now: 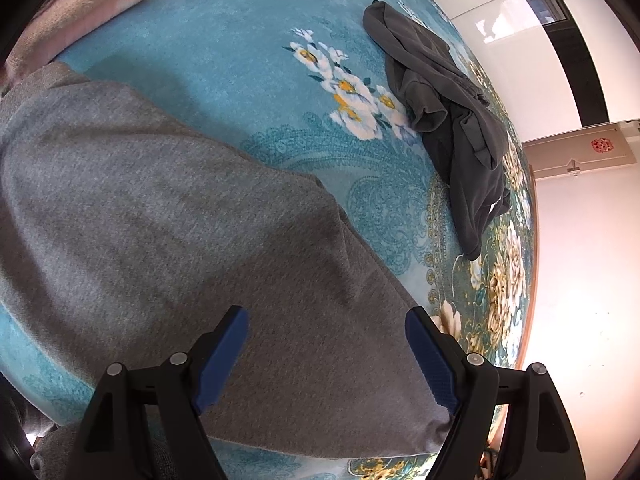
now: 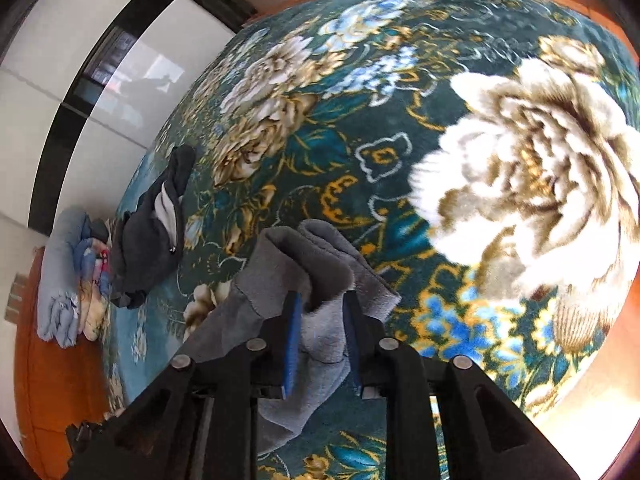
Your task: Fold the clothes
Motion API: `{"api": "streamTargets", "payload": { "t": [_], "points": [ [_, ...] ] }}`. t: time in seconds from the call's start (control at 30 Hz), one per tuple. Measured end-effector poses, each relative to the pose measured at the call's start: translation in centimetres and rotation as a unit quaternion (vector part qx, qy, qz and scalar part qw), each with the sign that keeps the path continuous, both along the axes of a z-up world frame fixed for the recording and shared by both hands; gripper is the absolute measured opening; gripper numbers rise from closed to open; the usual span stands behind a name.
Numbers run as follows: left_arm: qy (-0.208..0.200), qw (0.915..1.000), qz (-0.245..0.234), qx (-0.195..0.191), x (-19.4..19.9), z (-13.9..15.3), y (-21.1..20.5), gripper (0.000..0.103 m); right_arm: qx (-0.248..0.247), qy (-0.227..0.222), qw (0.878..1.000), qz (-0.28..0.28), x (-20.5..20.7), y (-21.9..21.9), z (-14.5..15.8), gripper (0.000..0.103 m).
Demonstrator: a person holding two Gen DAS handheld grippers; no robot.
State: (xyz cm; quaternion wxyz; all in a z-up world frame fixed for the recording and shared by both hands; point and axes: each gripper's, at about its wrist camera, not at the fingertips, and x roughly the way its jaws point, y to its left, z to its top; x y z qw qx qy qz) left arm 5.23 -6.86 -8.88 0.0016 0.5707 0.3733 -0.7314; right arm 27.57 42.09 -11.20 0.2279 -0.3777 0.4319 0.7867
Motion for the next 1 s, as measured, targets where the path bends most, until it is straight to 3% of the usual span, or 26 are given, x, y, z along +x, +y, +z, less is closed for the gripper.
{"api": "streamTargets", "payload": {
  "t": [0.1,0.2,0.37,0.43,0.47,0.63,0.8,1.0],
  "points": [
    [-0.002,0.9997,-0.011,-0.021,-0.1,0.2,0.3,0.084,0.028,-0.031,0.997,0.062,-2.9,-0.8,0.5,0.035],
    [0.002,0.9983,-0.029,-0.051,-0.2,0.7,0.9,0.084,0.044,-0.075,0.992,0.092,-4.7,-1.0,-0.7,0.038],
    [0.006,0.9944,-0.057,-0.089,-0.6,1.0,2.2,0.084,0.038,-0.088,0.987,0.126,-4.9,-1.3,-1.5,0.036],
    [0.001,0.9926,-0.072,-0.098,-0.8,0.9,2.8,0.084,0.044,-0.098,0.984,0.140,-4.7,-1.6,-1.7,0.006],
    [-0.002,0.9918,-0.077,-0.102,-0.9,0.8,3.0,0.084,0.048,-0.105,0.983,0.145,-4.7,-1.8,-1.8,0.005],
    [-0.003,0.9909,-0.080,-0.108,-0.8,0.8,3.3,0.084,0.086,-0.089,0.986,0.108,-3.4,-0.6,-0.3,0.002],
    [-0.009,0.9911,-0.077,-0.108,-0.8,0.6,3.3,0.084,0.064,-0.118,0.988,0.075,-2.8,1.5,-2.5,0.002],
    [-0.012,0.9908,-0.076,-0.111,-0.8,0.6,3.2,0.084,0.036,-0.096,0.994,0.049,-2.2,2.0,-2.8,0.003]
  ]
}}
